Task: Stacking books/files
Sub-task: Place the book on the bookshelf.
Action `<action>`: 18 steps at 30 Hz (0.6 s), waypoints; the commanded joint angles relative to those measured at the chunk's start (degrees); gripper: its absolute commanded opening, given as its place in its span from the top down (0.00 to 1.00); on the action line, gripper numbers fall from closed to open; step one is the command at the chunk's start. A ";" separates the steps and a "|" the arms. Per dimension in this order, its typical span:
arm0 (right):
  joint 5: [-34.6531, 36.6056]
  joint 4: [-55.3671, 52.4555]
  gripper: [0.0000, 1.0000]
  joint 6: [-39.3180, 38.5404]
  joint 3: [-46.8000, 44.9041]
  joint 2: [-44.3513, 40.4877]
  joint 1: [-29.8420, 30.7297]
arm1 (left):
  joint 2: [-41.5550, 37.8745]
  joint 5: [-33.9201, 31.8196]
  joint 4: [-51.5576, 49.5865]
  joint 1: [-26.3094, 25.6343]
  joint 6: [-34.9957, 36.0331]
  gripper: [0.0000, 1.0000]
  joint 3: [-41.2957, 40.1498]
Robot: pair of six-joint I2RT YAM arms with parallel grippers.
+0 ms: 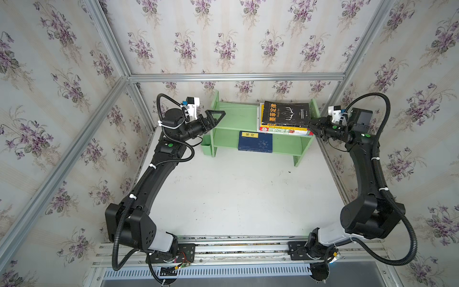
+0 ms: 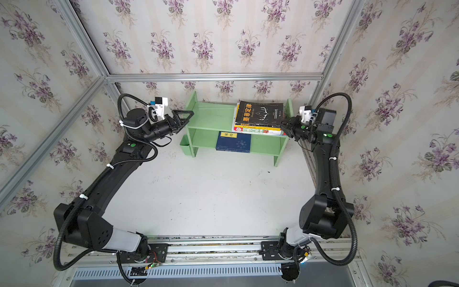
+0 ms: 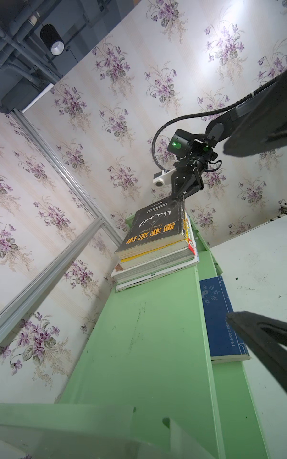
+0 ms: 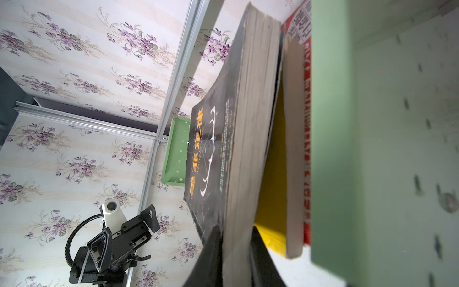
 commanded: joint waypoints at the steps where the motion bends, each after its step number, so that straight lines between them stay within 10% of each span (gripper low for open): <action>1: -2.02 3.60 0.78 0.07 1.80 0.98 0.36 | -0.53 0.43 0.78 0.10 1.01 0.01 -0.16; 18: -2.02 -0.96 0.75 -2.82 5.03 3.86 0.80 | -0.43 0.03 -0.54 0.45 1.72 0.01 0.88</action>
